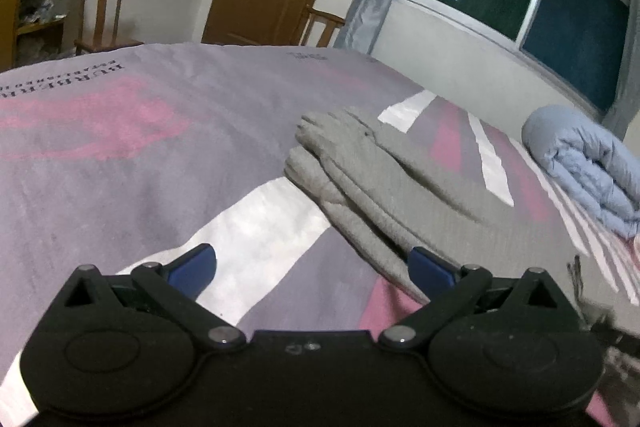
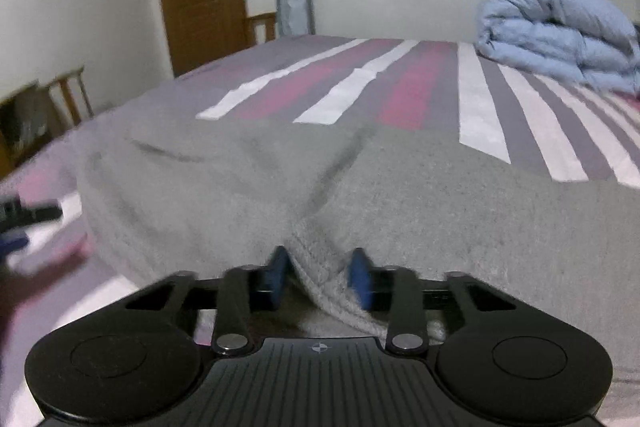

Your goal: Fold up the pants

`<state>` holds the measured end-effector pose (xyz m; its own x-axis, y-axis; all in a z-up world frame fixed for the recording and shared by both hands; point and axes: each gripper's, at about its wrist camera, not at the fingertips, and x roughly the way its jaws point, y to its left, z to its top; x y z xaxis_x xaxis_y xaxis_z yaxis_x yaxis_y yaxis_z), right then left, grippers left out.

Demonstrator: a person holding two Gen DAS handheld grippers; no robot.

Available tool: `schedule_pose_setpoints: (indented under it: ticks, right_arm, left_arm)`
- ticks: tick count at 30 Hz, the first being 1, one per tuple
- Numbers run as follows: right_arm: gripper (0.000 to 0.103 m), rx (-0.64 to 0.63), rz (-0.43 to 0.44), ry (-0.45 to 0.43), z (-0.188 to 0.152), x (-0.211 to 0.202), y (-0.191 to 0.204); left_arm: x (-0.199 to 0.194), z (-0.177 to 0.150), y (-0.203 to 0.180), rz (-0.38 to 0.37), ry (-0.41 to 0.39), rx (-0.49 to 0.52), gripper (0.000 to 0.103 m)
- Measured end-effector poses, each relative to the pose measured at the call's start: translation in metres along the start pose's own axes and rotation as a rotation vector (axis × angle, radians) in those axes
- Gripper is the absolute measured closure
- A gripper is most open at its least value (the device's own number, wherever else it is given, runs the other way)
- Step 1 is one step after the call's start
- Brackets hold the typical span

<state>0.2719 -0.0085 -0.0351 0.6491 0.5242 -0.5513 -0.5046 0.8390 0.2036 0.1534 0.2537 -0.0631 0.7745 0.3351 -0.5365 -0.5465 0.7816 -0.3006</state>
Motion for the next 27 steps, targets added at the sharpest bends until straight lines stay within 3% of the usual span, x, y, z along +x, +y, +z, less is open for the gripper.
schedule_pose_setpoints:
  ticks: [7, 12, 14, 17, 19, 22, 27]
  right_arm:
    - [0.081, 0.019, 0.008, -0.005, 0.001, -0.007, -0.004]
    - [0.082, -0.012, 0.036, -0.060, -0.001, -0.023, 0.002]
    - [0.081, -0.042, 0.037, -0.003, -0.006, -0.014, 0.005]
    - [0.072, -0.161, 0.000, 0.008, -0.012, -0.008, 0.018]
    - [0.069, -0.157, 0.017, -0.055, -0.011, -0.023, 0.019]
    - [0.069, -0.049, 0.059, -0.131, -0.012, -0.054, -0.004]
    - [0.067, 0.043, -0.056, -0.191, -0.022, -0.098, -0.069]
  left_arm:
    - [0.001, -0.001, -0.001, 0.006, 0.005, 0.024, 0.006]
    - [0.003, -0.002, -0.005, 0.018, 0.012, 0.045, 0.006]
    - [0.004, -0.002, -0.007, 0.028, 0.016, 0.057, 0.006]
    - [0.006, -0.003, -0.009, 0.037, 0.022, 0.075, 0.006]
    - [0.005, -0.003, -0.008, 0.029, 0.021, 0.074, 0.006]
    - [0.004, 0.002, 0.000, -0.007, 0.019, 0.035, 0.007]
    - [0.019, 0.017, 0.001, -0.089, 0.036, 0.025, 0.021]
